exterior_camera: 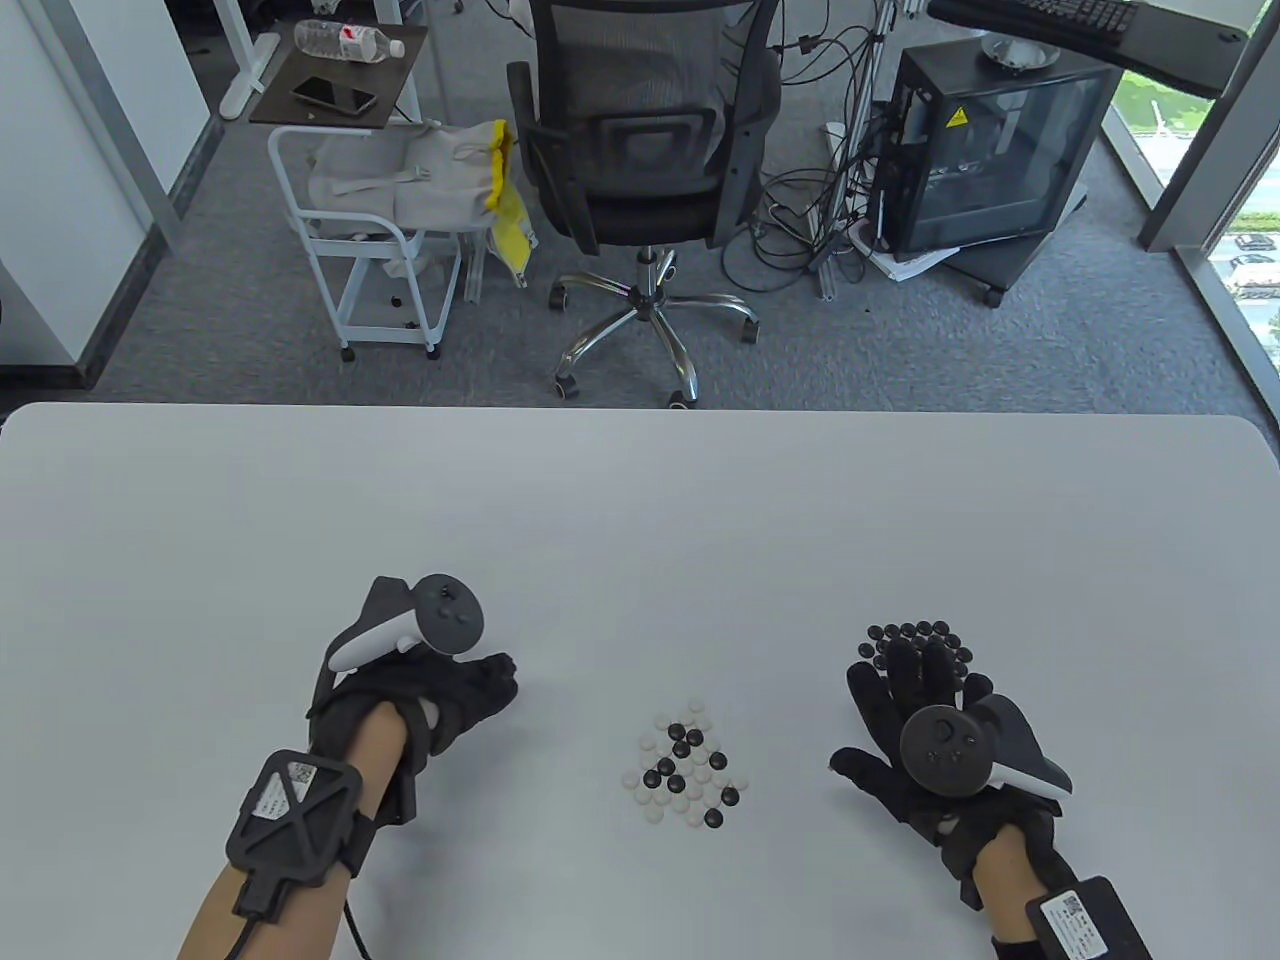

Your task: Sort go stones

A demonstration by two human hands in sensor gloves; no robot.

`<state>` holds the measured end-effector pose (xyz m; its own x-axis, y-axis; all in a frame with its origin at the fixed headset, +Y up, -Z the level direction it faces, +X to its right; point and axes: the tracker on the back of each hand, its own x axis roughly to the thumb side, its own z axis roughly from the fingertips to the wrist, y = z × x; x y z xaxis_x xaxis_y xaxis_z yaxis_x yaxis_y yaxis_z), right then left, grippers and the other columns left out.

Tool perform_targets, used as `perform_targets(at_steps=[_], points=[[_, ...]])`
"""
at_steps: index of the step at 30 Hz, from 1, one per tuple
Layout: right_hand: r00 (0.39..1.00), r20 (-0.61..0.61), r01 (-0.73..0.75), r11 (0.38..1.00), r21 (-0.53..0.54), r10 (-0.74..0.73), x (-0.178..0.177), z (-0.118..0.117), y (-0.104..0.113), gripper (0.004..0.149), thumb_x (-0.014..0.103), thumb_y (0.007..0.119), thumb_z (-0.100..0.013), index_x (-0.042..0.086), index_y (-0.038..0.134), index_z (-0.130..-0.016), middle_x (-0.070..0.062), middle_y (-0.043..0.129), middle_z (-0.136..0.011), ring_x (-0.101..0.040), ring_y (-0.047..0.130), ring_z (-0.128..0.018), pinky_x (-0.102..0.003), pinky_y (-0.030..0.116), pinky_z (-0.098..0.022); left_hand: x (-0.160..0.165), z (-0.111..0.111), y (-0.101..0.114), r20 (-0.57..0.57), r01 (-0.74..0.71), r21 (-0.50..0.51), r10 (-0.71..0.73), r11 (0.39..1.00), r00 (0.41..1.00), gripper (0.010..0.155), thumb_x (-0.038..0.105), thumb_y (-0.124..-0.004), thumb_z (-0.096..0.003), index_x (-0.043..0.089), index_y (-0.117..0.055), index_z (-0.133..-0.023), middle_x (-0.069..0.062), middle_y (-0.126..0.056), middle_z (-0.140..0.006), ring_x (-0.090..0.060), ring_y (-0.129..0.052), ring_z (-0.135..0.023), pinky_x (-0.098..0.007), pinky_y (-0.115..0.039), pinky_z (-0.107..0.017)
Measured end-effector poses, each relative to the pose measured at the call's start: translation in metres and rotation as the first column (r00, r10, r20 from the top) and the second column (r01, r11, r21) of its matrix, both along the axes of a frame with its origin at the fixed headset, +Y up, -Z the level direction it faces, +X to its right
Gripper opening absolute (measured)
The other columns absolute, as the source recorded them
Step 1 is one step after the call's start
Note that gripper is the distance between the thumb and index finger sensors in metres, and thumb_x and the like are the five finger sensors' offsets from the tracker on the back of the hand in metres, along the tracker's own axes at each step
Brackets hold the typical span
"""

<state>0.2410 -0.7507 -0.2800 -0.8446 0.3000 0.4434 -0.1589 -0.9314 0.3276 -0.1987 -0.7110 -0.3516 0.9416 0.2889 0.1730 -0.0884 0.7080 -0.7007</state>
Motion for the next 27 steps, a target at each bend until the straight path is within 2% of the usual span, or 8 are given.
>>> perform_targets(at_steps=[8,14,21,27], points=[[1.000,-0.003,0.003,1.000,-0.001,-0.003,-0.001,0.000,0.000,0.086,0.052,0.048,-0.063,-0.006,0.015,-0.117,-0.047,-0.007,-0.106,-0.070,-0.010,-0.087,-0.090,0.004,-0.050,0.089,-0.008,-0.022,0.170,-0.018,-0.050,0.027,0.999,0.985,0.068,0.054,-0.049,-0.0507,0.033,-0.053,-0.115,-0.023,0.012,-0.113,-0.053,0.019,-0.092,-0.081,0.003,-0.051],[1.000,-0.001,0.008,1.000,0.000,-0.008,-0.001,0.000,0.000,0.086,0.052,0.048,-0.063,-0.006,0.015,-0.117,-0.047,-0.006,-0.106,-0.070,-0.010,-0.088,-0.090,0.004,-0.050,0.137,-0.012,-0.044,0.263,-0.005,-0.062,0.021,0.998,0.965,0.067,0.054,-0.049,-0.0509,0.035,-0.047,-0.116,-0.022,0.015,-0.112,-0.053,0.021,-0.092,-0.081,0.003,-0.052],[1.000,-0.002,0.013,1.000,-0.002,-0.013,0.001,0.000,0.000,0.086,0.052,0.048,-0.063,-0.006,0.015,-0.117,-0.047,-0.006,-0.106,-0.070,-0.010,-0.088,-0.090,0.004,-0.050,0.159,-0.022,-0.064,0.261,0.059,-0.090,-0.034,0.994,0.965,0.067,0.053,-0.048,-0.0508,0.036,-0.046,-0.115,-0.020,0.017,-0.111,-0.052,0.022,-0.091,-0.081,0.004,-0.052],[1.000,0.007,0.015,1.000,-0.006,-0.015,0.006,-0.001,0.000,0.085,0.052,0.048,-0.063,-0.006,0.015,-0.117,-0.048,-0.006,-0.106,-0.070,-0.010,-0.088,-0.090,0.004,-0.050,0.138,-0.035,-0.059,0.193,0.160,-0.045,-0.148,0.986,0.970,0.065,0.053,-0.048,-0.0506,0.039,-0.047,-0.114,-0.020,0.017,-0.111,-0.052,0.022,-0.091,-0.081,0.004,-0.052]])
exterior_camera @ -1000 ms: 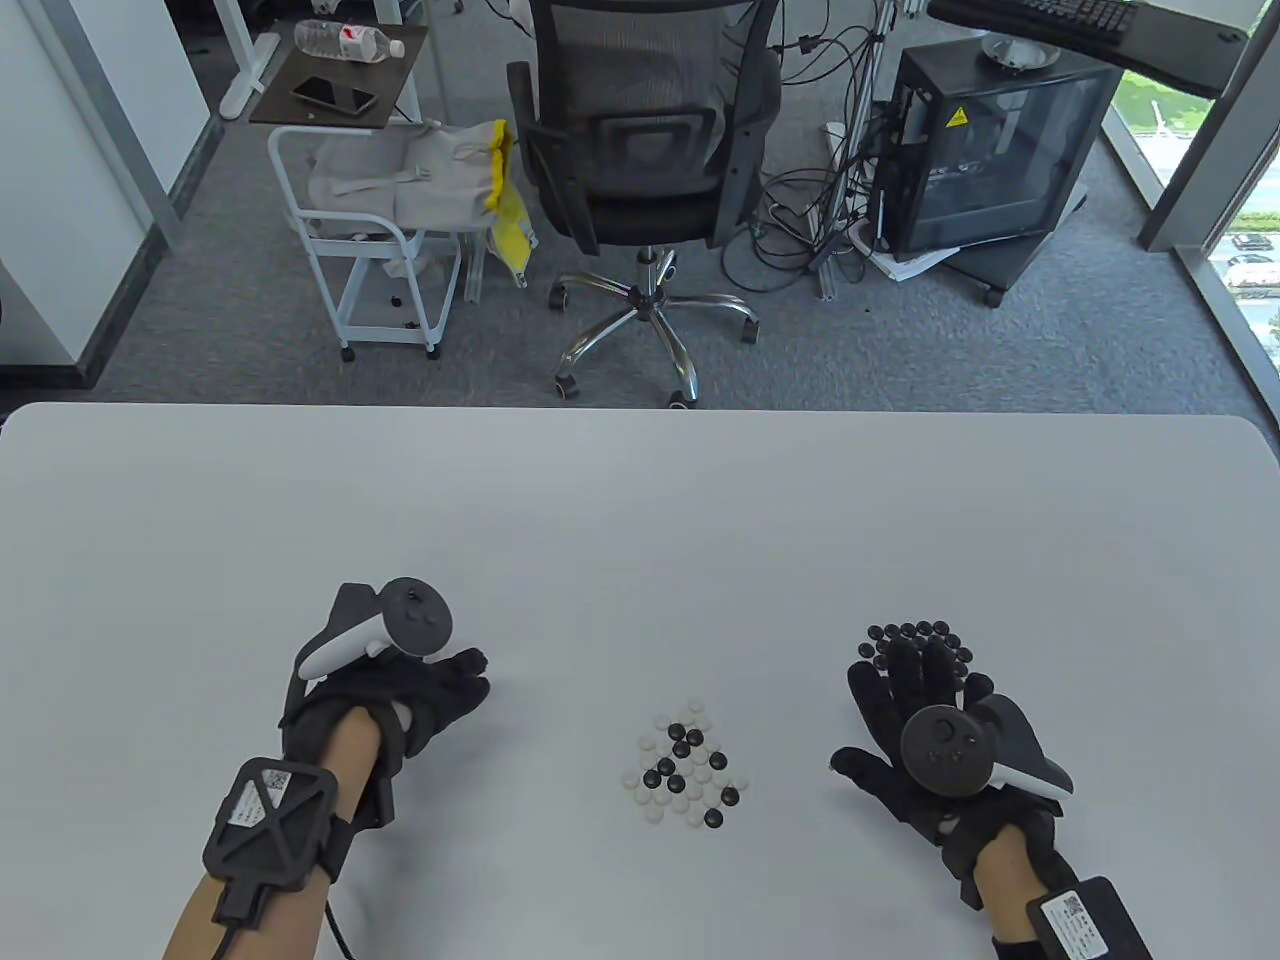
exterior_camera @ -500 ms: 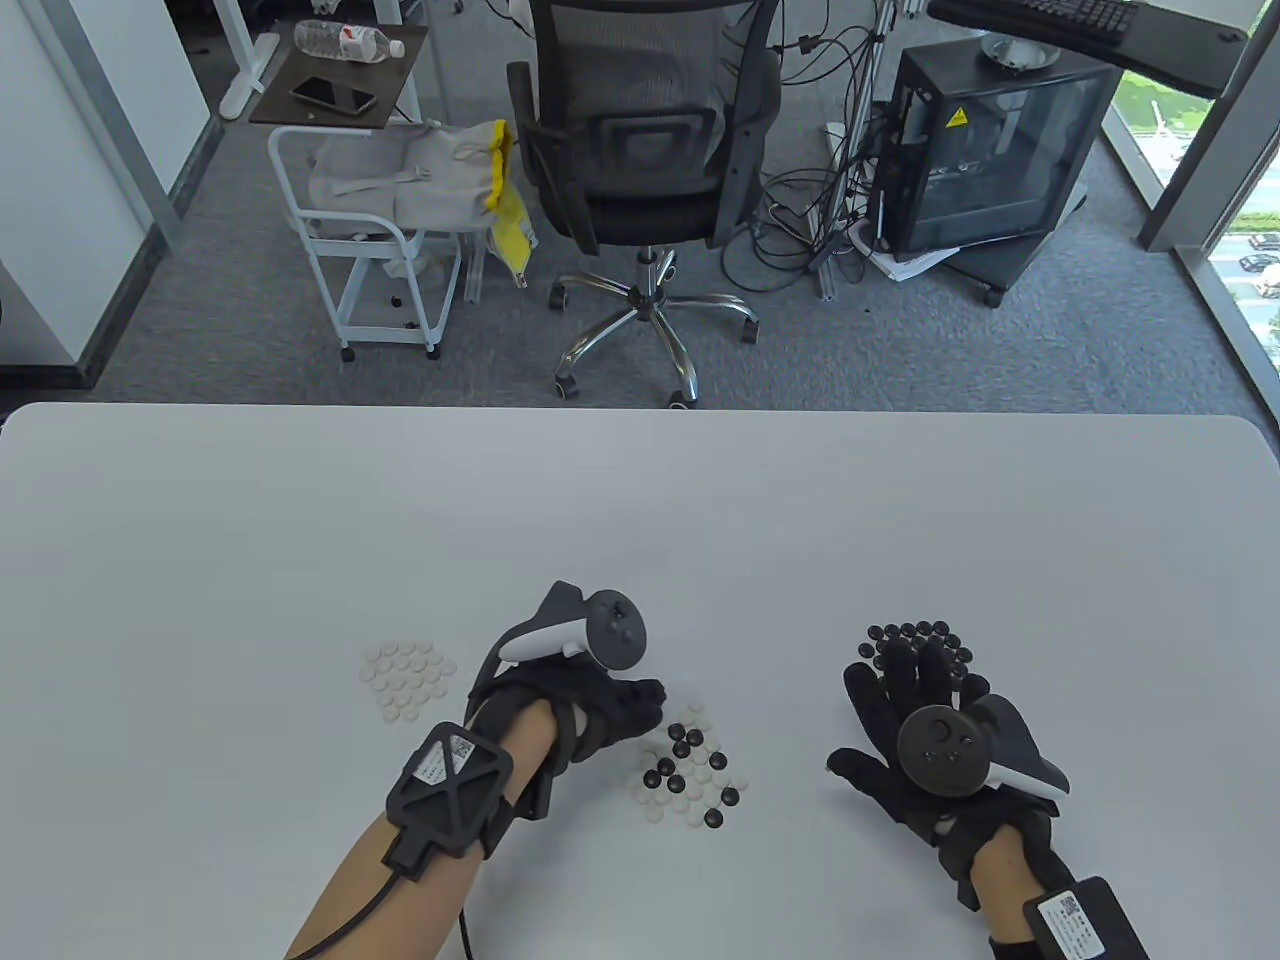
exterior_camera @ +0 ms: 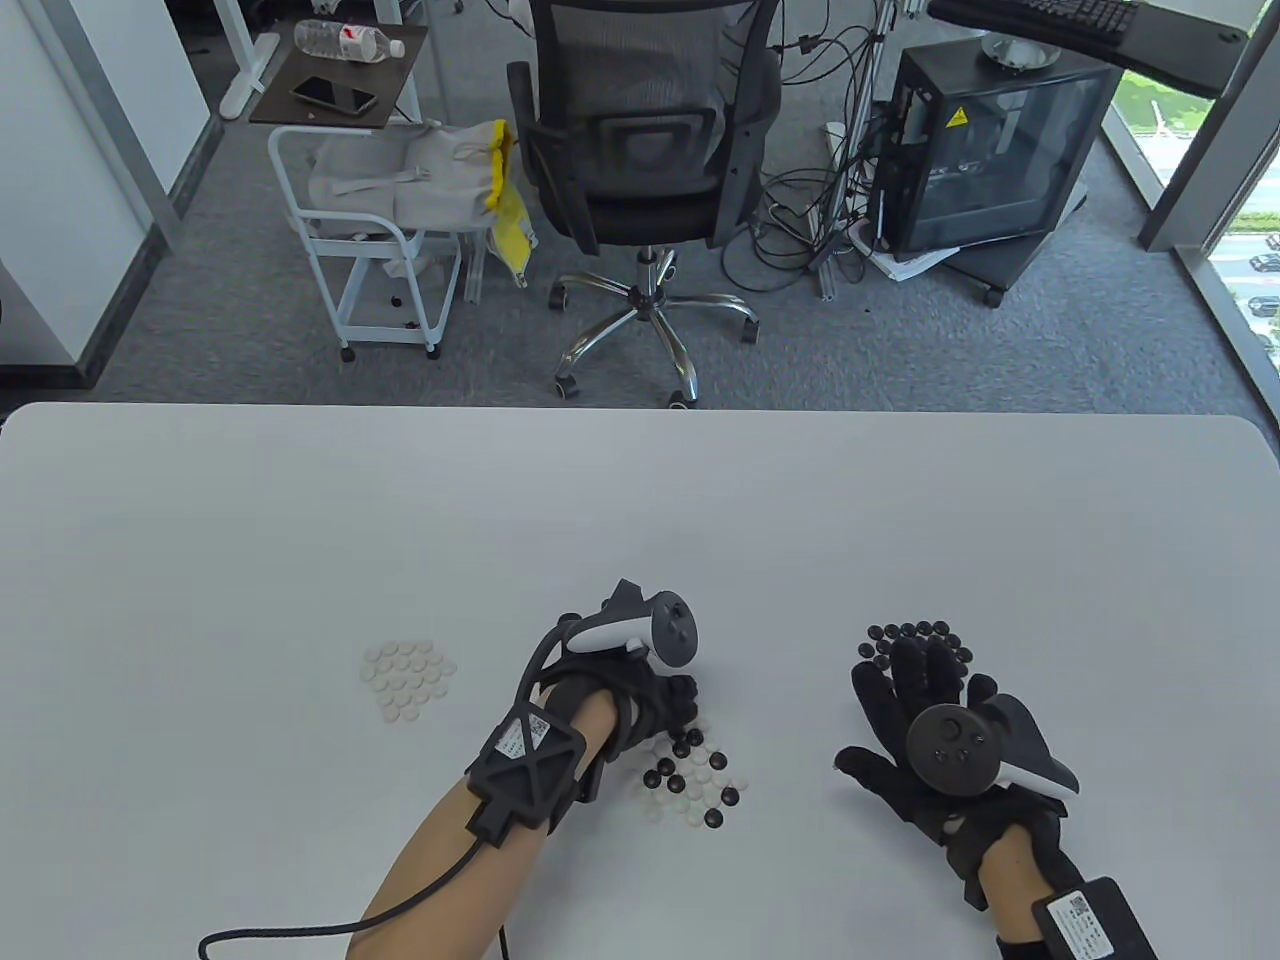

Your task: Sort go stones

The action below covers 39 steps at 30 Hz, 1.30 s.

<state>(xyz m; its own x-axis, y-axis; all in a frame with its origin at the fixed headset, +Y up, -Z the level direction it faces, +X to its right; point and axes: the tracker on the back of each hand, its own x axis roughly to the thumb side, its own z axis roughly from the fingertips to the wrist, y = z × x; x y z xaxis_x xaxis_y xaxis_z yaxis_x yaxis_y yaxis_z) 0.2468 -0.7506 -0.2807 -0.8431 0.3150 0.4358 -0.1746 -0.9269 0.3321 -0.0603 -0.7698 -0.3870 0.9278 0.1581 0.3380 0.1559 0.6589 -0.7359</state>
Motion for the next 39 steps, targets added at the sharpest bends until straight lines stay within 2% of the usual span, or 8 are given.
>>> perform_targets(at_steps=[4,8,14,22,29,32,34,39], points=[[1.000,0.003,-0.001,1.000,-0.001,0.001,0.002,0.000,0.000,0.086,0.052,0.048,-0.063,-0.006,0.015,-0.117,-0.047,-0.006,-0.106,-0.070,-0.010,-0.088,-0.090,0.004,-0.050,-0.038,-0.005,0.008,-0.083,0.036,-0.033,-0.039,0.999,0.996,0.065,0.053,-0.050,-0.0503,0.037,-0.055,-0.113,-0.019,0.013,-0.112,-0.052,0.020,-0.092,-0.081,0.003,-0.051],[1.000,0.004,-0.002,1.000,-0.001,0.002,0.003,0.000,0.001,0.086,0.052,0.048,-0.063,-0.006,0.015,-0.117,-0.047,-0.006,-0.106,-0.070,-0.010,-0.088,-0.090,0.004,-0.050,-0.077,-0.001,0.012,-0.135,0.082,-0.058,-0.089,0.995,0.987,0.065,0.053,-0.052,-0.0499,0.035,-0.061,-0.111,-0.019,0.009,-0.113,-0.052,0.017,-0.093,-0.081,0.002,-0.051],[1.000,0.000,-0.004,1.000,-0.006,0.004,0.002,0.000,0.001,0.085,0.052,0.048,-0.063,-0.006,0.015,-0.117,-0.048,-0.006,-0.106,-0.070,-0.010,-0.088,-0.090,0.004,-0.050,-0.132,0.012,0.014,-0.202,0.119,-0.081,-0.133,0.990,0.970,0.065,0.053,-0.052,-0.0492,0.035,-0.061,-0.111,-0.018,0.009,-0.112,-0.051,0.016,-0.093,-0.080,0.002,-0.051],[1.000,-0.002,-0.013,1.000,-0.025,0.013,0.000,-0.001,-0.002,0.085,0.052,0.048,-0.063,-0.006,0.015,-0.117,-0.048,-0.006,-0.106,-0.070,-0.009,-0.088,-0.090,0.004,-0.050,-0.182,0.023,0.015,-0.309,0.115,-0.093,-0.138,0.989,0.941,0.065,0.052,-0.053,-0.0492,0.035,-0.061,-0.111,-0.019,0.009,-0.112,-0.052,0.016,-0.093,-0.080,0.002,-0.051],[1.000,-0.002,-0.015,1.000,-0.028,0.015,-0.002,-0.001,-0.002,0.085,0.052,0.048,-0.063,-0.006,0.015,-0.117,-0.047,-0.006,-0.106,-0.070,-0.009,-0.088,-0.090,0.004,-0.050,-0.204,0.024,0.014,-0.368,0.121,-0.101,-0.150,0.987,0.918,0.065,0.052,-0.053,-0.0491,0.036,-0.059,-0.112,-0.018,0.010,-0.111,-0.051,0.017,-0.092,-0.080,0.002,-0.051],[1.000,-0.002,-0.013,1.000,-0.026,0.013,-0.002,-0.001,-0.002,0.086,0.052,0.048,-0.063,-0.006,0.015,-0.117,-0.048,-0.006,-0.106,-0.070,-0.009,-0.088,-0.090,0.004,-0.050,-0.205,0.023,0.016,-0.383,0.076,-0.100,-0.109,0.992,0.917,0.066,0.053,-0.052,-0.0491,0.036,-0.056,-0.113,-0.019,0.012,-0.110,-0.052,0.018,-0.092,-0.081,0.002,-0.051],[1.000,-0.002,-0.013,1.000,-0.025,0.013,-0.002,-0.001,-0.002,0.085,0.052,0.048,-0.063,-0.006,0.015,-0.117,-0.048,-0.007,-0.106,-0.070,-0.009,-0.088,-0.090,0.004,-0.050,-0.199,0.022,0.024,-0.386,-0.006,-0.078,-0.025,0.997,0.922,0.066,0.053,-0.052,-0.0494,0.034,-0.057,-0.113,-0.020,0.012,-0.111,-0.052,0.018,-0.092,-0.081,0.002,-0.051],[1.000,0.001,-0.015,0.999,-0.030,0.015,-0.003,-0.002,-0.002,0.085,0.052,0.048,-0.063,-0.006,0.015,-0.117,-0.048,-0.007,-0.106,-0.070,-0.009,-0.088,-0.090,0.004,-0.050,-0.168,0.017,0.051,-0.318,-0.036,0.006,0.036,0.999,0.947,0.068,0.054,-0.052,-0.0499,0.031,-0.058,-0.114,-0.021,0.011,-0.112,-0.053,0.018,-0.092,-0.081,0.002,-0.051]])
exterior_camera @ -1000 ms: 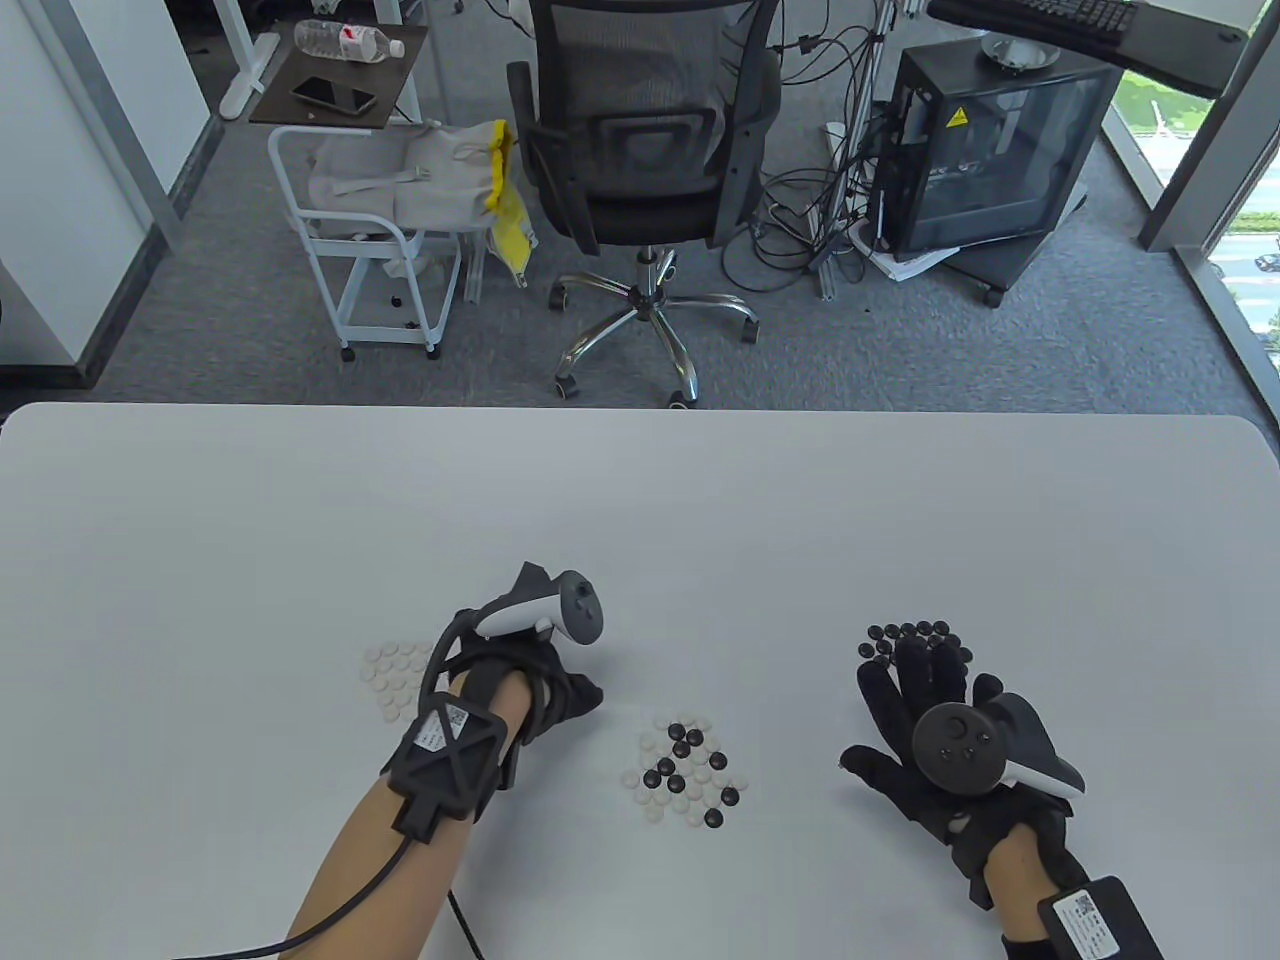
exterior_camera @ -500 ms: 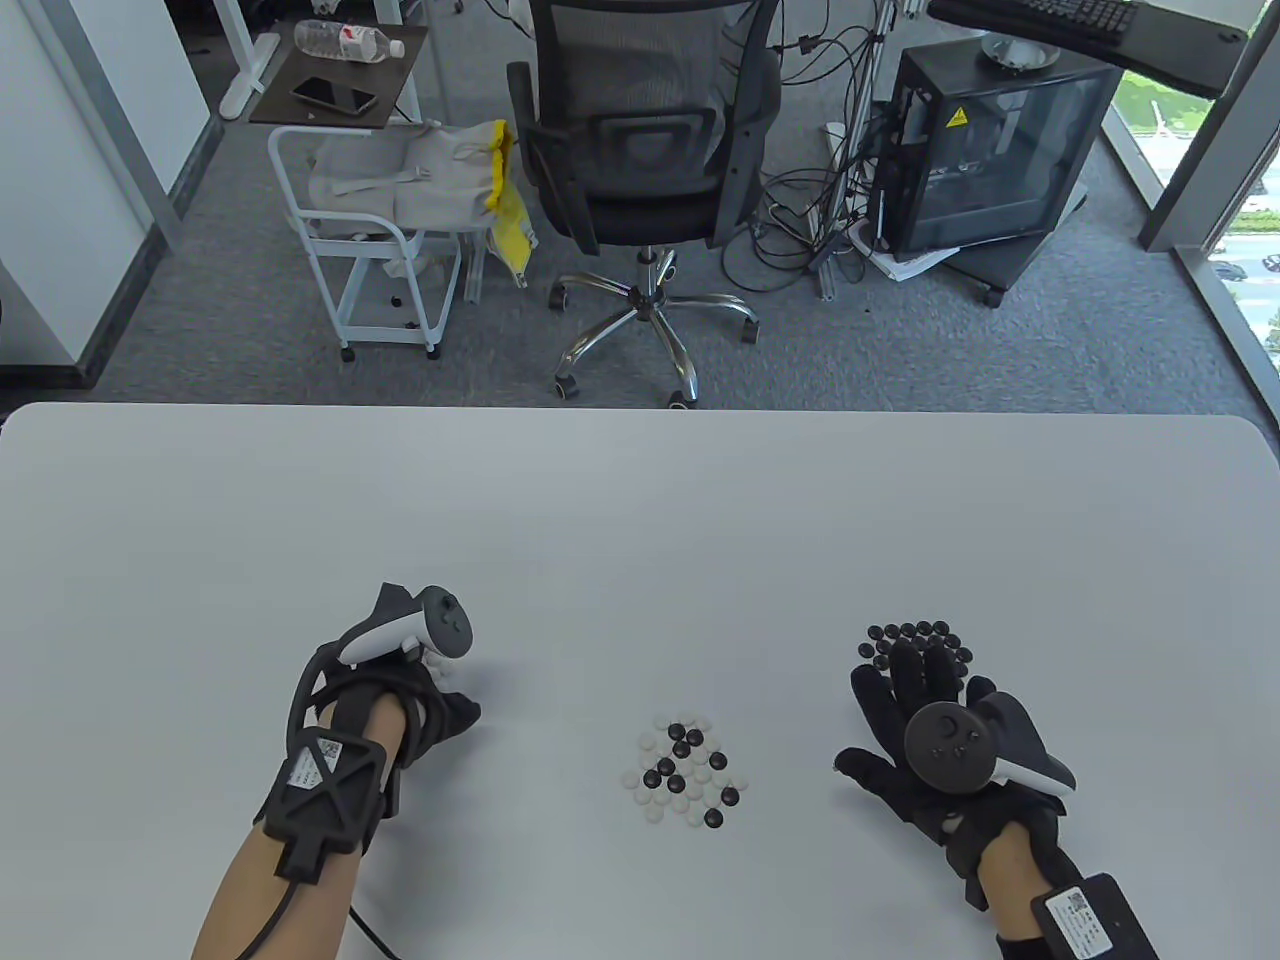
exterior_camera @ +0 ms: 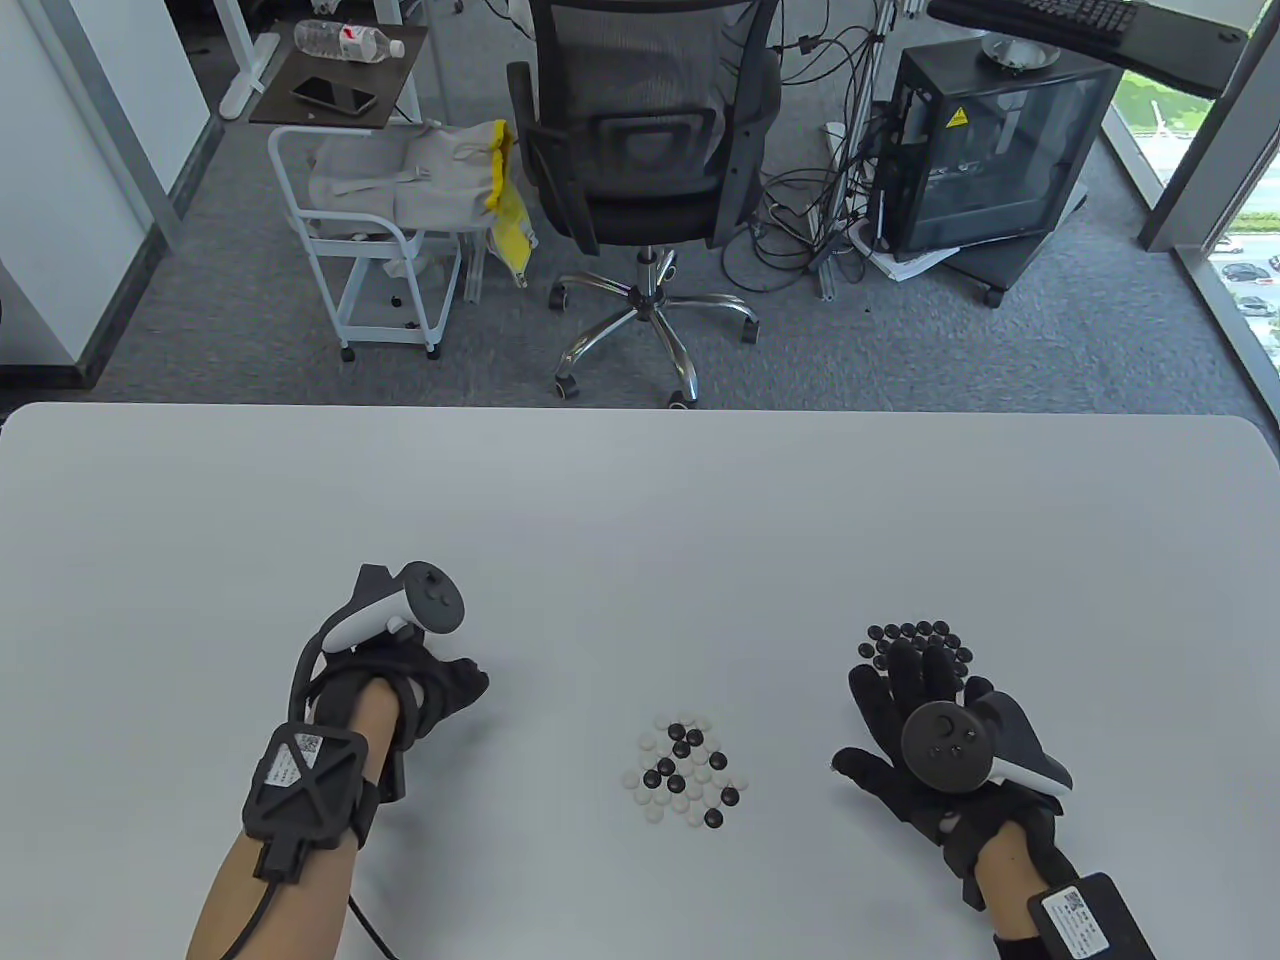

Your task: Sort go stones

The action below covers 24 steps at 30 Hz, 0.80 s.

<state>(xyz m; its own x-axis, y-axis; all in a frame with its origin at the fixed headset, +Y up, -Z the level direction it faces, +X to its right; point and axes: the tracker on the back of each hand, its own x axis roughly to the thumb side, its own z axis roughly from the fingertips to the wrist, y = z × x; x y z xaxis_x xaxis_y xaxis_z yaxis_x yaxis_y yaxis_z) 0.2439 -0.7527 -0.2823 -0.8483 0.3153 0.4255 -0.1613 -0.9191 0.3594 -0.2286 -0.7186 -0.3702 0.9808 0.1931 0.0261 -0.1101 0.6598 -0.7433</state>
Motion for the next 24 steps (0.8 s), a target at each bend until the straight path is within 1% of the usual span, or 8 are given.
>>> perform_targets(at_steps=[3,6,9,12,15,19,24], points=[[1.000,0.001,0.001,1.000,0.007,-0.001,0.000,0.000,0.000,0.085,0.052,0.048,-0.063,-0.006,0.015,-0.117,-0.047,-0.006,-0.106,-0.070,-0.009,-0.088,-0.090,0.004,-0.050,0.029,0.001,0.008,0.088,0.000,0.026,-0.002,1.000,0.996,0.068,0.054,-0.052,-0.0502,0.030,-0.061,-0.114,-0.022,0.008,-0.113,-0.053,0.016,-0.093,-0.081,0.001,-0.052],[1.000,0.002,0.001,1.000,0.008,-0.001,0.000,0.000,0.001,0.085,0.052,0.048,-0.063,-0.006,0.015,-0.117,-0.047,-0.006,-0.106,-0.070,-0.009,-0.088,-0.090,0.004,-0.050,0.061,0.003,0.006,0.179,-0.010,0.027,0.005,1.000,0.984,0.068,0.054,-0.052,-0.0503,0.030,-0.061,-0.113,-0.022,0.007,-0.114,-0.054,0.016,-0.093,-0.081,0.000,-0.052],[1.000,0.003,0.002,1.000,0.008,-0.002,0.000,0.000,0.001,0.086,0.052,0.048,-0.063,-0.006,0.015,-0.117,-0.048,-0.007,-0.106,-0.070,-0.009,-0.088,-0.090,0.004,-0.050,0.093,0.006,-0.005,0.250,-0.075,-0.017,0.077,0.997,0.965,0.068,0.054,-0.052,-0.0505,0.031,-0.061,-0.113,-0.022,0.008,-0.114,-0.054,0.016,-0.093,-0.081,0.000,-0.052],[1.000,0.001,0.001,1.000,0.008,-0.001,-0.001,0.000,0.000,0.085,0.052,0.048,-0.063,-0.006,0.015,-0.117,-0.048,-0.006,-0.106,-0.070,-0.009,-0.088,-0.090,0.004,-0.050,0.120,0.008,-0.017,0.313,-0.080,-0.038,0.088,0.996,0.946,0.067,0.054,-0.051,-0.0506,0.031,-0.058,-0.114,-0.022,0.009,-0.113,-0.053,0.016,-0.093,-0.081,0.000,-0.052],[1.000,0.001,0.002,1.000,0.007,-0.002,-0.001,0.001,0.000,0.085,0.052,0.048,-0.063,-0.006,0.015,-0.117,-0.047,-0.006,-0.106,-0.070,-0.009,-0.088,-0.090,0.004,-0.050,0.141,0.008,-0.031,0.345,-0.076,-0.063,0.093,0.995,0.934,0.068,0.054,-0.051,-0.0506,0.032,-0.053,-0.115,-0.022,0.011,-0.112,-0.053,0.018,-0.092,-0.081,0.000,-0.052],[1.000,0.002,0.004,1.000,0.010,-0.004,0.000,0.001,0.001,0.086,0.052,0.048,-0.063,-0.006,0.015,-0.117,-0.048,-0.006,-0.106,-0.070,-0.009,-0.088,-0.090,0.004,-0.050,0.154,0.007,-0.044,0.363,-0.072,-0.082,0.097,0.994,0.927,0.069,0.054,-0.050,-0.0504,0.033,-0.044,-0.116,-0.023,0.013,-0.111,-0.054,0.018,-0.091,-0.082,0.001,-0.051],[1.000,0.004,0.001,1.000,0.005,-0.001,0.001,0.001,0.000,0.085,0.052,0.048,-0.063,-0.006,0.015,-0.117,-0.048,-0.006,-0.106,-0.070,-0.009,-0.088,-0.090,0.004,-0.050,0.157,0.008,-0.054,0.368,-0.048,-0.096,0.081,0.994,0.926,0.069,0.054,-0.049,-0.0501,0.034,-0.044,-0.116,-0.023,0.013,-0.111,-0.053,0.019,-0.091,-0.082,0.001,-0.051]])
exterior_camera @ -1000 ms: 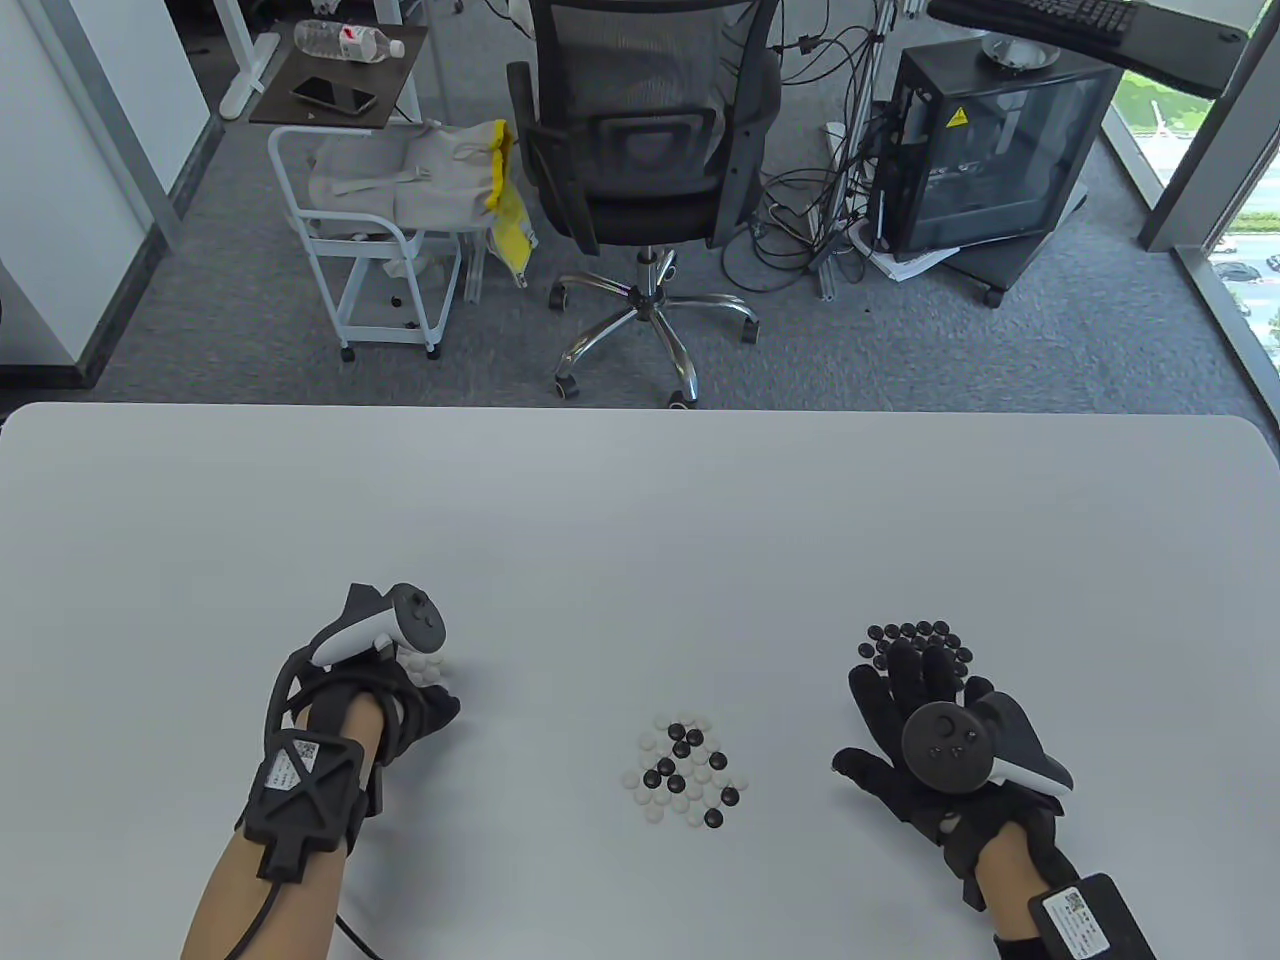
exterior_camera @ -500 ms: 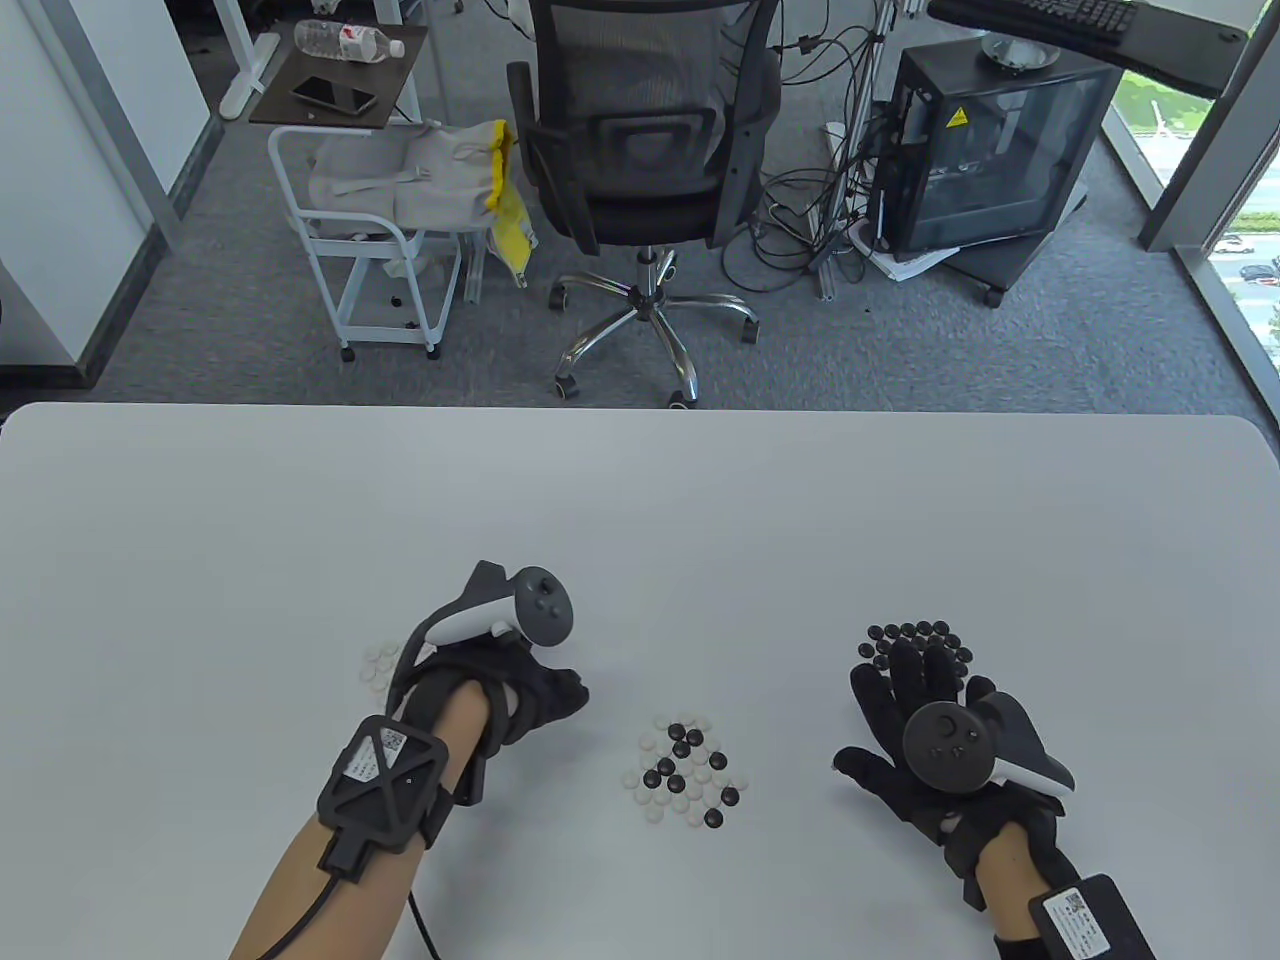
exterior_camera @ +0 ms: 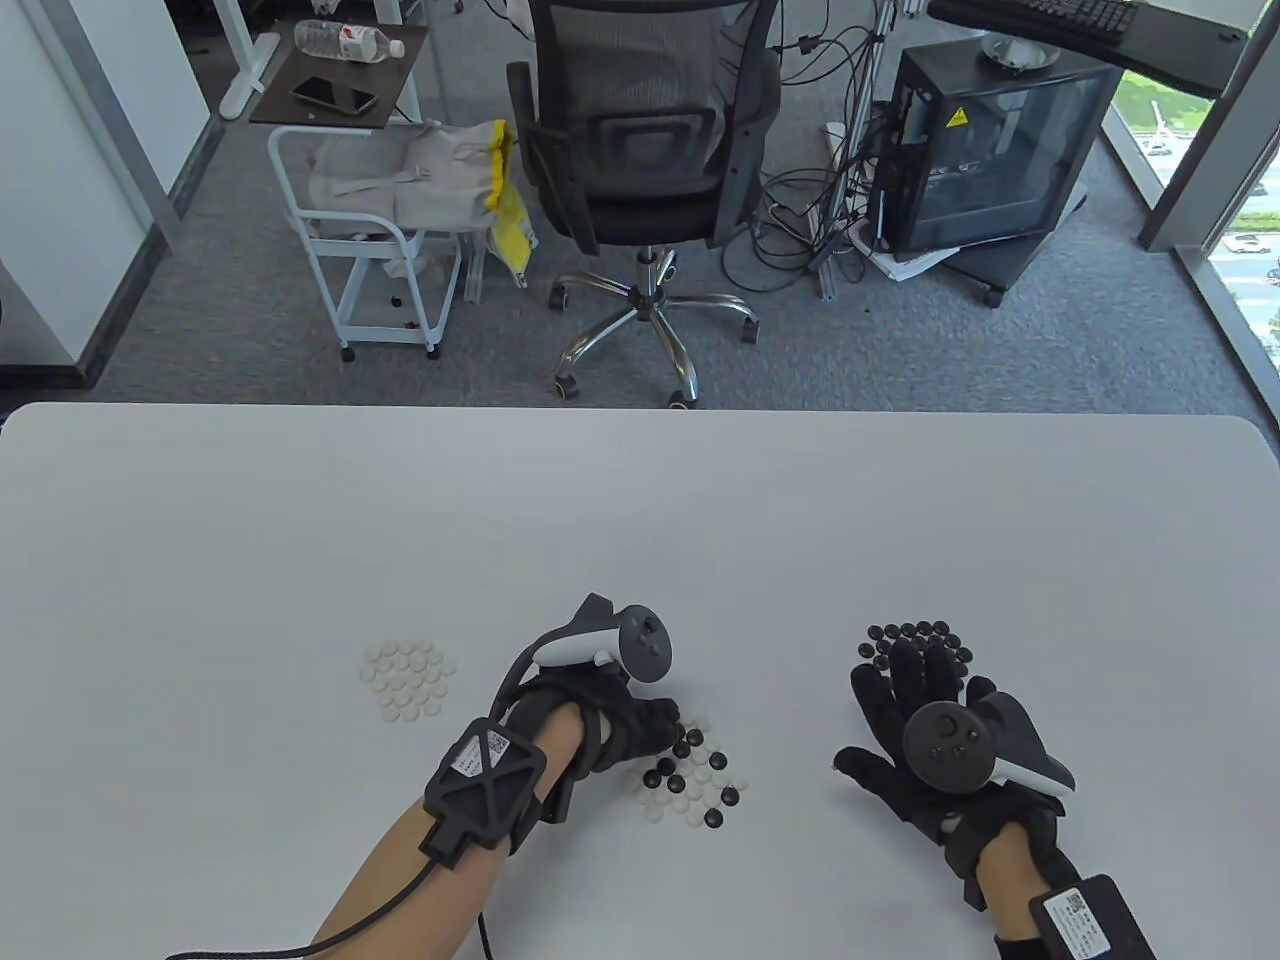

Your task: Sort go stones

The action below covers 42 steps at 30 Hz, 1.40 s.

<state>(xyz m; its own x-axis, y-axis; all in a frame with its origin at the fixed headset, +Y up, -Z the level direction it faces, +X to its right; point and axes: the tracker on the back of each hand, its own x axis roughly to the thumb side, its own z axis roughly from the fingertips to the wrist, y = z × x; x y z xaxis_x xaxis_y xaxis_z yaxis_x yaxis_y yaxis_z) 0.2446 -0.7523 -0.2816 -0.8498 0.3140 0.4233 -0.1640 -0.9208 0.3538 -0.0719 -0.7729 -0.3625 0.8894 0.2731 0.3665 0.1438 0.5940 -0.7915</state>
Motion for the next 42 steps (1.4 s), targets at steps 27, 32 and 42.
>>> perform_targets(at_steps=[27,32,42], points=[[1.000,0.000,-0.002,1.000,0.003,0.002,0.001,0.000,0.001,0.086,0.052,0.048,-0.063,-0.006,0.015,-0.117,-0.048,-0.006,-0.106,-0.070,-0.010,-0.087,-0.090,0.004,-0.050,-0.161,-0.027,0.018,-0.472,0.279,-0.032,-0.261,0.960,0.842,0.068,0.054,-0.052,-0.0497,0.033,-0.059,-0.114,-0.019,0.010,-0.112,-0.052,0.017,-0.092,-0.080,0.003,-0.051],[1.000,-0.002,-0.002,1.000,0.001,0.002,0.000,0.000,0.000,0.086,0.052,0.048,-0.063,-0.006,0.015,-0.117,-0.048,-0.006,-0.106,-0.070,-0.010,-0.088,-0.090,0.004,-0.050,-0.162,-0.026,0.022,-0.468,0.283,-0.025,-0.261,0.959,0.844,0.068,0.054,-0.052,-0.0497,0.032,-0.060,-0.114,-0.019,0.010,-0.112,-0.052,0.017,-0.092,-0.080,0.003,-0.051],[1.000,0.000,-0.004,1.000,-0.005,0.004,0.000,0.000,0.000,0.086,0.052,0.048,-0.063,-0.006,0.015,-0.117,-0.048,-0.006,-0.106,-0.070,-0.010,-0.088,-0.090,0.004,-0.050,-0.112,-0.006,0.046,-0.236,0.119,0.075,-0.098,0.990,0.967,0.066,0.053,-0.054,-0.0512,0.030,-0.065,-0.112,-0.022,0.004,-0.115,-0.054,0.013,-0.095,-0.081,-0.002,-0.053]])
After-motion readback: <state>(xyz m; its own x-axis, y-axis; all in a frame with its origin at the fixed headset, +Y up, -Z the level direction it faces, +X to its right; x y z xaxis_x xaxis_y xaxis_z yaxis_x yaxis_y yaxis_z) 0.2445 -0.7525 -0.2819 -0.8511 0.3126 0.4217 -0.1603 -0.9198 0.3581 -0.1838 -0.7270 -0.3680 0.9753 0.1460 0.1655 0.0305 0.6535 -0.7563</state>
